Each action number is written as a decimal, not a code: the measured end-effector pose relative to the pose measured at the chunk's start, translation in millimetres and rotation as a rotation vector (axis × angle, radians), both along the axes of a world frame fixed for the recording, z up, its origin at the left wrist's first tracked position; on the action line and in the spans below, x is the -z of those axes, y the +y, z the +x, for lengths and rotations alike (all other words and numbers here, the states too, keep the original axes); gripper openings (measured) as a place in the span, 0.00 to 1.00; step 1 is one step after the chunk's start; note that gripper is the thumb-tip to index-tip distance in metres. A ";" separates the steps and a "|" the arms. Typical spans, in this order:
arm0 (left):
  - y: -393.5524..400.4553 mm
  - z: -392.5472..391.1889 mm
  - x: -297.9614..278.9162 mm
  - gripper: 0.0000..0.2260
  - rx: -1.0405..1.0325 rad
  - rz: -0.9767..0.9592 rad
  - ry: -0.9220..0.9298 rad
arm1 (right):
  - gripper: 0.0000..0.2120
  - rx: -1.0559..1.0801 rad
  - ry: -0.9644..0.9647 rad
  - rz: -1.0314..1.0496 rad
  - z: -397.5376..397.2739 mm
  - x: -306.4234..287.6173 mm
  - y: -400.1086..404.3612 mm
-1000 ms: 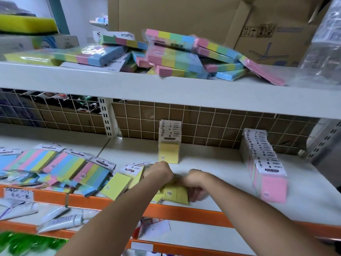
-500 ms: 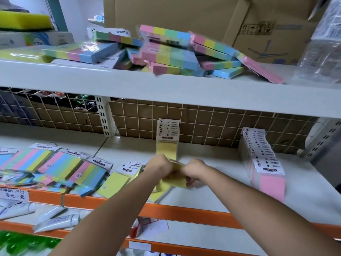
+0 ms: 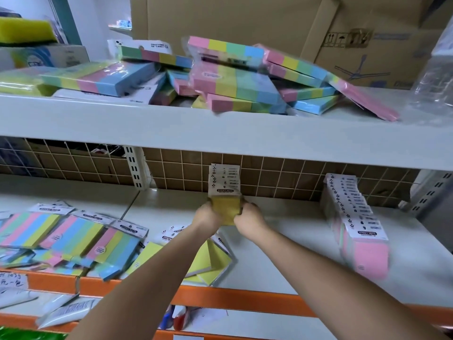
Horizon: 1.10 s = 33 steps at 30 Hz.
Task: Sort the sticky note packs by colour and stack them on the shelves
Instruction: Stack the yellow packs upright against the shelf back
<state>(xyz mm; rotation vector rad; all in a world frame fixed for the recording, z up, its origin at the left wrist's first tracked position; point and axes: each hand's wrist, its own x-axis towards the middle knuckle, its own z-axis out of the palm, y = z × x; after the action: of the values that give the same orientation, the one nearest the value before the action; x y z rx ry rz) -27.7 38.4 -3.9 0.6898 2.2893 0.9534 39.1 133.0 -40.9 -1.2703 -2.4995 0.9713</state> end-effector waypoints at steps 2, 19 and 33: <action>-0.6 -2.6 6.0 0.17 0.015 -0.024 -0.018 | 0.21 0.013 -0.010 -0.048 -5.4 7.3 -1.5; 17.2 -12.7 23.8 0.17 -0.004 -0.109 -0.087 | 0.30 0.095 -0.041 -0.147 -13.0 26.4 -9.6; 15.1 -23.1 23.3 0.15 -0.056 -0.098 -0.110 | 0.23 0.095 -0.112 -0.198 -6.8 15.1 -1.4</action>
<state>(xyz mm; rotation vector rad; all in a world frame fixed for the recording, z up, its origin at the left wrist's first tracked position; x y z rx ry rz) -50.8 53.5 -27.2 0.5220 2.2521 0.8764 32.4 131.6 -56.0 -1.5267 -2.4473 1.1787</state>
